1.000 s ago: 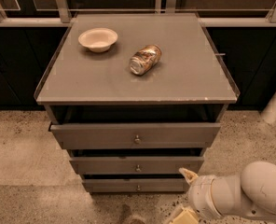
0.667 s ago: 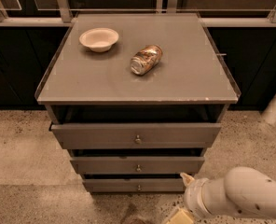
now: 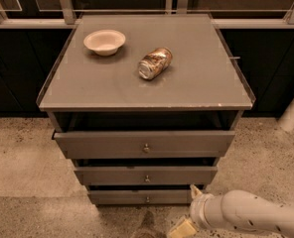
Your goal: Open bottom drawer
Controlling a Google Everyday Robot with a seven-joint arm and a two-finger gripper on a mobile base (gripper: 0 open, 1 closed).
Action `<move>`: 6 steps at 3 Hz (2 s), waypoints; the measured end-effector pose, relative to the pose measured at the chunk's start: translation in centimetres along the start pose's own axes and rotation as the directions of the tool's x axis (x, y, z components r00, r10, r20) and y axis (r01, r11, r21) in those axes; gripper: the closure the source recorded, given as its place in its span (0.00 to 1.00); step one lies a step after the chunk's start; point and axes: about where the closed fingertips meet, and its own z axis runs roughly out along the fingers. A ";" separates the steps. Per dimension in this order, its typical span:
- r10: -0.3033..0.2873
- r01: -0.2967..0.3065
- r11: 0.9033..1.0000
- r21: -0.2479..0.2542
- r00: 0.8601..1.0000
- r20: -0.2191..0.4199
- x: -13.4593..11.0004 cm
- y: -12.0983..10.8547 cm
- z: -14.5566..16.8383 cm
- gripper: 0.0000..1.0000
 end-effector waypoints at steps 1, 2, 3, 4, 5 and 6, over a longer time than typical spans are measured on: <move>0.056 -0.058 0.998 0.024 0.995 0.086 1.1 -2.3 2.8 0.00; 0.083 -0.084 0.996 0.012 0.992 0.095 1.8 -2.4 3.7 0.00; 0.115 -0.119 0.992 0.031 0.987 0.112 3.3 -3.1 4.2 0.00; 0.177 -0.175 0.984 -0.032 0.975 0.131 6.2 -2.5 8.1 0.00; 0.268 -0.250 0.961 -0.117 0.945 0.186 8.6 -1.8 12.5 0.00; 0.376 -0.335 0.922 -0.196 0.897 0.232 10.2 -1.3 16.6 0.00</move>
Offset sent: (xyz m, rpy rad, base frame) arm 0.0213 -0.0064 -0.0266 0.0648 -0.0391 -0.0571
